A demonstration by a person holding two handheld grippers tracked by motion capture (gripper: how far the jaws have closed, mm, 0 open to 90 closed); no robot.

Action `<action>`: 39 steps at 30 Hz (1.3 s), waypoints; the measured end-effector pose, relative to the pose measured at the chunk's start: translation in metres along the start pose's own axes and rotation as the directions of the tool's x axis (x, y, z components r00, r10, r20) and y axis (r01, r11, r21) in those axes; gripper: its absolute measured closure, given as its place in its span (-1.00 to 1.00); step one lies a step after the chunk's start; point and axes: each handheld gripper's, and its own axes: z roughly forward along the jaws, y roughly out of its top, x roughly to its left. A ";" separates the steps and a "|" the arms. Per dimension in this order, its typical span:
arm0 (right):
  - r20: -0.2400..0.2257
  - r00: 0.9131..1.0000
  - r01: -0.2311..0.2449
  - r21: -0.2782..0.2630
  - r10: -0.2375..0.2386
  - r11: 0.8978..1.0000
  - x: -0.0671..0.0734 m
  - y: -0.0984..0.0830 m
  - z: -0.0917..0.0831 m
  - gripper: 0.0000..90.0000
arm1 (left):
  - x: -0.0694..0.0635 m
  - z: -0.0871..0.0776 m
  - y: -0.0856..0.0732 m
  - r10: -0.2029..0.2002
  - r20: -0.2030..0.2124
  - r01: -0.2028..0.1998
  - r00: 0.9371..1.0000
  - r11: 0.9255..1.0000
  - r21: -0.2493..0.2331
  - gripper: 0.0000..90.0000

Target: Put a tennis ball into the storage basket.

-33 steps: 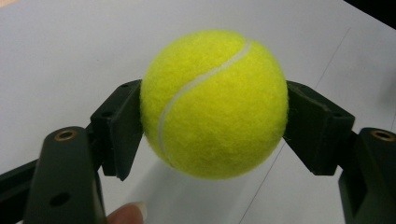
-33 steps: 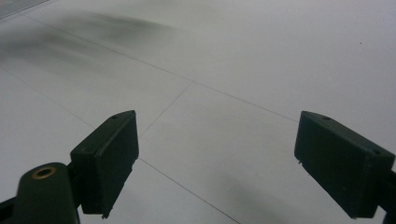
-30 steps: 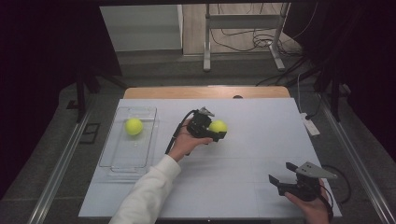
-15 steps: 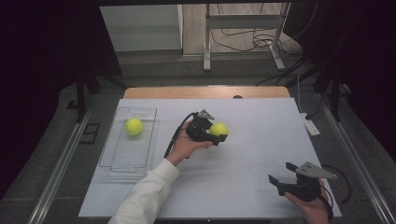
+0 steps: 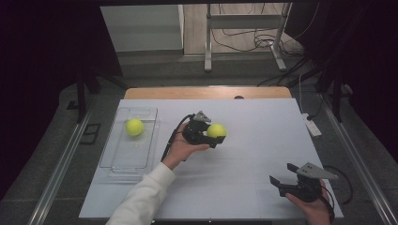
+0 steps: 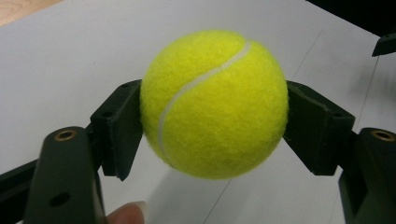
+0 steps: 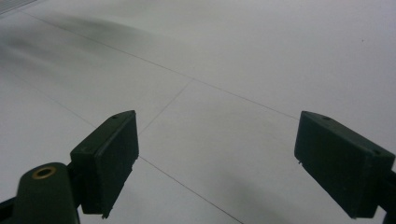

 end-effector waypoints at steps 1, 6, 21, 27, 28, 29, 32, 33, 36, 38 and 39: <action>0.000 1.000 0.000 0.000 0.000 1.000 0.000 0.000 0.000 -0.69 | 0.000 -0.001 -0.001 -0.002 -0.002 0.002 1.000 1.000 -0.004 -0.40; 0.000 1.000 0.000 0.001 0.000 1.000 0.000 0.000 0.000 -0.69 | 0.002 -0.004 -0.003 -0.006 -0.001 0.006 1.000 1.000 -0.008 -0.40; 0.004 1.000 0.000 0.004 0.000 1.000 0.000 -0.001 0.001 -0.69 | 0.004 -0.009 -0.008 -0.021 -0.002 0.021 1.000 1.000 -0.020 -0.40; 0.003 1.000 -0.001 0.003 0.001 1.000 -0.001 -0.001 0.000 -0.69 | 0.004 -0.013 -0.010 -0.021 -0.004 0.021 1.000 0.999 -0.029 -0.40; 0.004 1.000 -0.001 0.002 0.001 1.000 -0.001 -0.001 0.000 -0.69 | 0.004 -0.013 -0.011 -0.022 -0.006 0.022 1.000 0.999 -0.030 -0.40; 0.003 1.000 -0.001 0.002 0.001 1.000 -0.001 -0.001 0.000 -0.69 | 0.004 -0.014 -0.011 -0.022 -0.006 0.022 1.000 0.999 -0.032 -0.40; 0.003 1.000 0.001 0.003 -0.001 1.000 0.000 -0.001 0.000 -0.69 | 0.004 -0.016 -0.012 -0.020 -0.007 0.020 1.000 0.999 -0.036 -0.40; 0.004 1.000 0.002 0.003 -0.002 1.000 0.000 -0.001 0.000 -0.69 | 0.004 -0.017 -0.013 -0.019 -0.008 0.019 1.000 0.999 -0.039 -0.40; 0.004 1.000 0.000 0.003 0.000 1.000 -0.001 -0.001 0.000 -0.69 | 0.003 -0.020 -0.013 -0.016 -0.006 0.015 1.000 0.999 -0.049 -0.40; 0.004 1.000 0.000 0.003 0.000 1.000 -0.001 -0.001 0.000 -0.69 | 0.003 -0.023 -0.014 -0.015 -0.003 0.015 1.000 0.998 -0.055 -0.40; 0.004 1.000 0.000 0.003 0.000 1.000 -0.001 -0.001 0.000 -0.69 | 0.003 -0.024 -0.014 -0.014 -0.005 0.014 1.000 0.998 -0.059 -0.40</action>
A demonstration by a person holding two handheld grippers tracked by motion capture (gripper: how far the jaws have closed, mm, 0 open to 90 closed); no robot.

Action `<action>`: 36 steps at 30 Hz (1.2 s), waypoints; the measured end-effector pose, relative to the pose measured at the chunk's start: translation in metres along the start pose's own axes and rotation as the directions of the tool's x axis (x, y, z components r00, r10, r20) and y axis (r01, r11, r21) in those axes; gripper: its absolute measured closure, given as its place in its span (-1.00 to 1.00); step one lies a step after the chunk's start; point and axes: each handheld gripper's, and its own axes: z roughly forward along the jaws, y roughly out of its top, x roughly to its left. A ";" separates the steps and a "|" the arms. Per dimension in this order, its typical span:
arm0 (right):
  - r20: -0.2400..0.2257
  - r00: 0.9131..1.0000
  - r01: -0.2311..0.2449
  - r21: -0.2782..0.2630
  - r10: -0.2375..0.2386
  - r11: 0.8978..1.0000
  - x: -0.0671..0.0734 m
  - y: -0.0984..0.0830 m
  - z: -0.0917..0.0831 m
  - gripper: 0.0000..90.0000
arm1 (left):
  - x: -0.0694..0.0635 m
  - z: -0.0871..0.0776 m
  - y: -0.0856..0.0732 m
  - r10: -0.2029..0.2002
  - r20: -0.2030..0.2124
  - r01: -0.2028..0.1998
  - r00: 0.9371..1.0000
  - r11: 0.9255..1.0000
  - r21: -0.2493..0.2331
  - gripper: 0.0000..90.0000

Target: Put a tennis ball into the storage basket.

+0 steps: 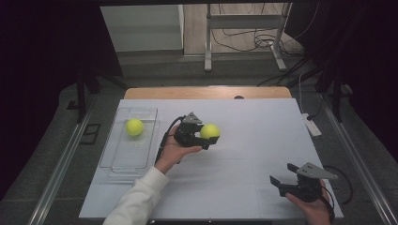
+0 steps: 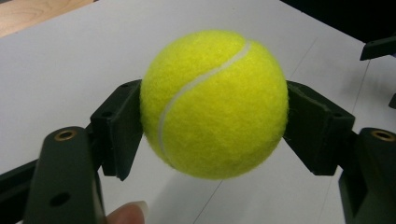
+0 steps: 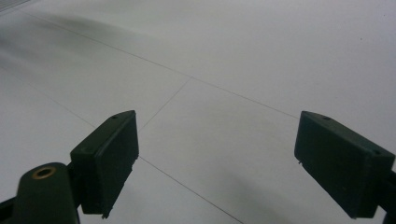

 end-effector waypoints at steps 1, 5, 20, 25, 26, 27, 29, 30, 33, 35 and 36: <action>0.000 1.000 0.001 0.000 -0.001 1.000 0.000 0.000 0.000 -0.69 | 0.000 -0.001 0.000 0.000 -0.001 0.000 1.000 1.000 -0.001 -0.40; 0.001 1.000 0.002 0.002 -0.002 1.000 0.000 0.000 0.000 -0.69 | -0.001 -0.006 -0.003 -0.005 -0.024 0.005 1.000 1.000 0.001 -0.40; 0.002 1.000 -0.001 0.002 0.001 1.000 -0.001 -0.001 0.000 -0.69 | 0.004 -0.015 -0.007 -0.008 -0.023 0.008 1.000 1.000 -0.017 -0.40; 0.003 1.000 -0.003 0.001 0.003 1.000 -0.001 -0.001 -0.001 -0.69 | 0.006 -0.019 -0.008 -0.011 -0.027 0.010 1.000 1.000 -0.022 -0.40; 0.003 1.000 -0.003 0.002 0.003 1.000 -0.001 -0.001 -0.001 -0.69 | 0.006 -0.020 -0.008 -0.011 -0.032 0.011 0.999 1.000 -0.024 -0.40; 0.002 1.000 -0.002 0.003 0.002 1.000 -0.001 -0.001 -0.001 -0.69 | 0.006 -0.020 -0.007 -0.013 -0.034 0.012 0.999 1.000 -0.026 -0.40; 0.002 1.000 0.000 0.003 0.000 1.000 -0.001 -0.001 -0.001 -0.69 | 0.006 -0.022 -0.007 -0.015 -0.038 0.013 0.999 0.999 -0.030 -0.40; 0.002 1.000 0.000 0.003 0.000 1.000 -0.001 -0.001 -0.001 -0.69 | 0.006 -0.023 -0.006 -0.014 -0.039 0.013 0.999 0.999 -0.031 -0.40; 0.005 1.000 -0.001 0.002 0.001 1.000 -0.002 -0.001 -0.001 -0.69 | 0.005 -0.025 -0.006 -0.013 -0.039 0.012 0.999 0.999 -0.037 -0.40; 0.005 1.000 -0.001 0.002 0.001 1.000 -0.002 -0.001 -0.001 -0.69 | 0.005 -0.026 -0.005 -0.014 -0.038 0.013 0.999 0.999 -0.040 -0.40; 0.005 1.000 -0.001 0.002 0.001 1.000 -0.002 -0.001 -0.001 -0.69 | 0.005 -0.028 -0.005 -0.014 -0.038 0.012 0.999 0.999 -0.042 -0.40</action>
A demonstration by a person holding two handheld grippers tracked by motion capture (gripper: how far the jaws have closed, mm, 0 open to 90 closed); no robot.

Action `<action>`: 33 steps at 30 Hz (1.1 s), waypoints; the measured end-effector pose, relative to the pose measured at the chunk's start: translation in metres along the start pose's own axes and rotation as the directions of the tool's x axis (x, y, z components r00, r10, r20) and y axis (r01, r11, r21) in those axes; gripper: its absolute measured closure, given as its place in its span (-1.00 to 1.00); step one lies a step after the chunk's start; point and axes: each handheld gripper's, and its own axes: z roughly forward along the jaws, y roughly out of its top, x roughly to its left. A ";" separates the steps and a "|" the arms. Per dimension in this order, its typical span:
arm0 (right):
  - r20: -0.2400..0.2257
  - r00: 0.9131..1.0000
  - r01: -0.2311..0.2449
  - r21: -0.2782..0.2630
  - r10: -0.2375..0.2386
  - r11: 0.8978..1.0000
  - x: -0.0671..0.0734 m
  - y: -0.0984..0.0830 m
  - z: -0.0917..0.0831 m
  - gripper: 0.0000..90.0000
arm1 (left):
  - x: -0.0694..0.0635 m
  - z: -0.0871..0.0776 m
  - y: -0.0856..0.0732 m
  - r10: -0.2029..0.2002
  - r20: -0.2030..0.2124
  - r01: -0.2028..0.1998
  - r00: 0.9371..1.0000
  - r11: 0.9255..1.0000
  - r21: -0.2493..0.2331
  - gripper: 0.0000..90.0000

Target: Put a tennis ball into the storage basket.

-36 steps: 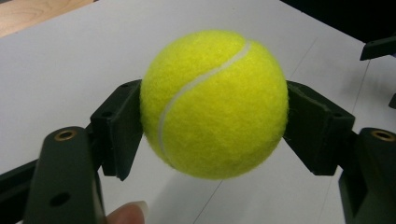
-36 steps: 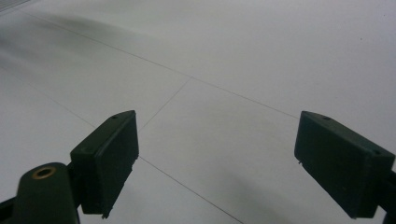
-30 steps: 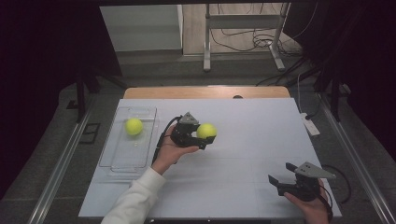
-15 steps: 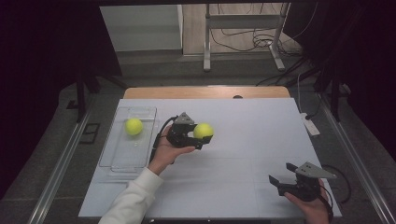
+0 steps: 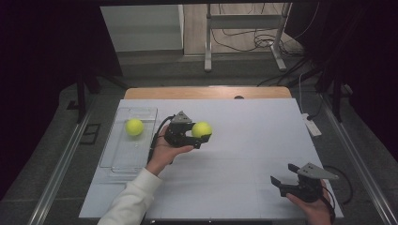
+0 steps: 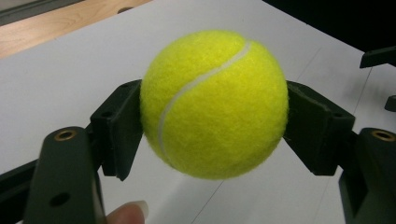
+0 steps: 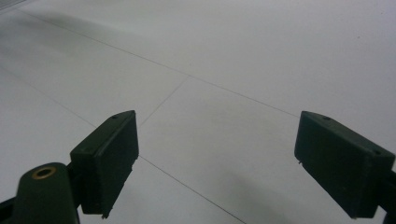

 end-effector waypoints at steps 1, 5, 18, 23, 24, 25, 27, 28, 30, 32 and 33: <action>0.000 1.000 0.001 0.000 -0.001 1.000 0.000 0.000 0.000 -0.69 | 0.000 -0.001 0.000 0.001 0.000 -0.001 1.000 1.000 -0.001 -0.40; -0.001 1.000 0.000 0.000 0.000 1.000 0.000 0.000 0.000 -0.69 | 0.000 -0.003 0.001 0.001 -0.002 -0.001 1.000 1.000 -0.005 -0.40; -0.001 1.000 0.000 -0.006 0.000 1.000 0.000 0.000 -0.001 -0.69 | 0.004 -0.013 0.000 -0.004 -0.020 0.003 1.000 1.000 -0.017 -0.40; -0.002 1.000 0.000 -0.008 0.000 1.000 0.000 0.000 -0.001 -0.69 | 0.006 -0.018 0.000 -0.006 -0.029 0.005 1.000 1.000 -0.021 -0.40; -0.002 1.000 0.001 -0.008 -0.001 1.000 0.000 0.000 -0.001 -0.69 | 0.007 -0.019 -0.001 -0.007 -0.031 0.007 0.999 1.000 -0.024 -0.40; -0.002 1.000 0.001 -0.008 -0.001 1.000 0.000 0.000 -0.001 -0.69 | 0.007 -0.019 -0.001 -0.007 -0.031 0.007 0.999 1.000 -0.024 -0.40; -0.003 1.000 0.001 -0.007 -0.001 1.000 0.000 0.000 -0.001 -0.69 | 0.008 -0.021 -0.001 -0.009 -0.033 0.008 0.999 1.000 -0.028 -0.40; -0.003 1.000 0.001 -0.007 -0.001 1.000 0.000 0.000 -0.001 -0.69 | 0.009 -0.022 -0.001 -0.010 -0.036 0.009 0.999 1.000 -0.029 -0.40; -0.003 1.000 0.001 -0.006 -0.001 1.000 0.000 0.000 0.000 -0.69 | 0.011 -0.025 -0.001 -0.012 -0.039 0.011 0.999 0.999 -0.030 -0.40; -0.003 1.000 0.003 -0.005 -0.003 1.000 0.000 0.000 0.000 -0.69 | 0.013 -0.027 -0.002 -0.013 -0.044 0.011 0.999 0.999 -0.031 -0.40; -0.003 1.000 0.002 -0.006 -0.002 1.000 0.000 0.000 0.000 -0.69 | 0.013 -0.028 -0.002 -0.012 -0.047 0.011 0.999 0.999 -0.031 -0.40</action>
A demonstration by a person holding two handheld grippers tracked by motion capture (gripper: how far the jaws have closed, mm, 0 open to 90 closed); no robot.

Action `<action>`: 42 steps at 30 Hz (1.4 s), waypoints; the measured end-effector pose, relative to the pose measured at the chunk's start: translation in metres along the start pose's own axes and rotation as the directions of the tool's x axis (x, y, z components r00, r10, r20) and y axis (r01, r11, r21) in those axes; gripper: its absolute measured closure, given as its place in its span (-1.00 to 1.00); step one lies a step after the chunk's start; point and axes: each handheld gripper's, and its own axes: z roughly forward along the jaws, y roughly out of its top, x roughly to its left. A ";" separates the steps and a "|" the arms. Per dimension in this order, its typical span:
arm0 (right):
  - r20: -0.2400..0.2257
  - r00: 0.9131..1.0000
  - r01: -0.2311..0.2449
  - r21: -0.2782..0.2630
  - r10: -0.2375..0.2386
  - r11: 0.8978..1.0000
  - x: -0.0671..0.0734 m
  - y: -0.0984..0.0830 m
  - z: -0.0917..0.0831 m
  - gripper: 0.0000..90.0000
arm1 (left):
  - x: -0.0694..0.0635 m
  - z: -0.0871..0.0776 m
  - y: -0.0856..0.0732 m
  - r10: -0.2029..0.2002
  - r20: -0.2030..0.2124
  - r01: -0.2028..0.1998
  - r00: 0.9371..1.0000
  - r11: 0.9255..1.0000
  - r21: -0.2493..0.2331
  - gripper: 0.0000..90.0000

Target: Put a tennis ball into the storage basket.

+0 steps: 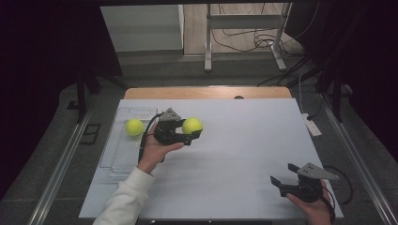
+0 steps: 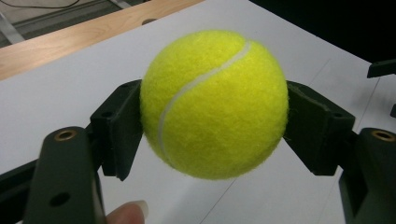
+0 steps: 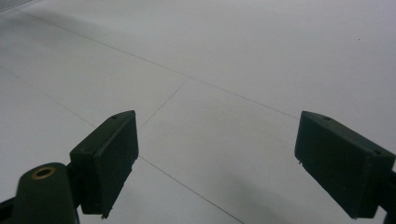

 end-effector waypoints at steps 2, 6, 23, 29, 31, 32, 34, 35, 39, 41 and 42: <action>0.000 1.000 -0.001 -0.001 0.001 1.000 0.000 0.000 0.000 -0.69 | 0.000 -0.001 0.000 -0.003 -0.002 0.003 1.000 1.000 -0.003 -0.40; 0.000 1.000 0.001 -0.001 -0.001 1.000 0.000 0.000 0.000 -0.69 | 0.000 -0.003 0.000 0.002 -0.006 -0.002 1.000 1.000 -0.003 -0.40; 0.000 1.000 0.001 0.000 -0.001 1.000 0.000 0.000 0.000 -0.69 | 0.007 -0.014 0.000 -0.005 -0.037 0.004 0.999 1.000 -0.019 -0.40; 0.000 1.000 0.000 -0.001 0.000 1.000 0.000 0.000 0.000 -0.69 | 0.012 -0.019 0.000 -0.015 -0.054 0.014 0.998 0.999 -0.031 -0.40; 0.000 1.000 0.000 -0.002 0.000 1.000 0.000 0.000 0.000 -0.69 | 0.012 -0.020 0.000 -0.017 -0.057 0.015 0.998 0.999 -0.033 -0.40; 0.000 1.000 0.000 -0.002 0.000 1.000 0.000 0.000 0.000 -0.69 | 0.013 -0.022 0.000 -0.018 -0.060 0.016 0.998 0.999 -0.036 -0.40; 0.000 1.000 0.000 -0.002 0.000 1.000 0.000 0.000 0.000 -0.69 | 0.014 -0.023 0.000 -0.020 -0.062 0.018 0.998 0.999 -0.037 -0.40; 0.000 1.000 0.001 -0.002 -0.001 1.000 0.000 0.000 0.000 -0.69 | 0.014 -0.023 0.000 -0.020 -0.064 0.018 0.998 0.999 -0.038 -0.40; -0.001 1.000 0.001 -0.004 -0.001 1.000 0.000 0.000 0.000 -0.69 | 0.017 -0.027 0.000 -0.028 -0.071 0.025 0.997 0.999 -0.047 -0.40; -0.001 1.000 0.000 -0.004 0.000 1.000 0.000 0.000 0.000 -0.69 | 0.020 -0.028 -0.001 -0.032 -0.080 0.028 0.996 0.998 -0.048 -0.40; -0.001 1.000 0.000 -0.003 0.000 1.000 0.000 0.000 0.000 -0.69 | 0.021 -0.029 -0.001 -0.032 -0.084 0.029 0.996 0.998 -0.047 -0.40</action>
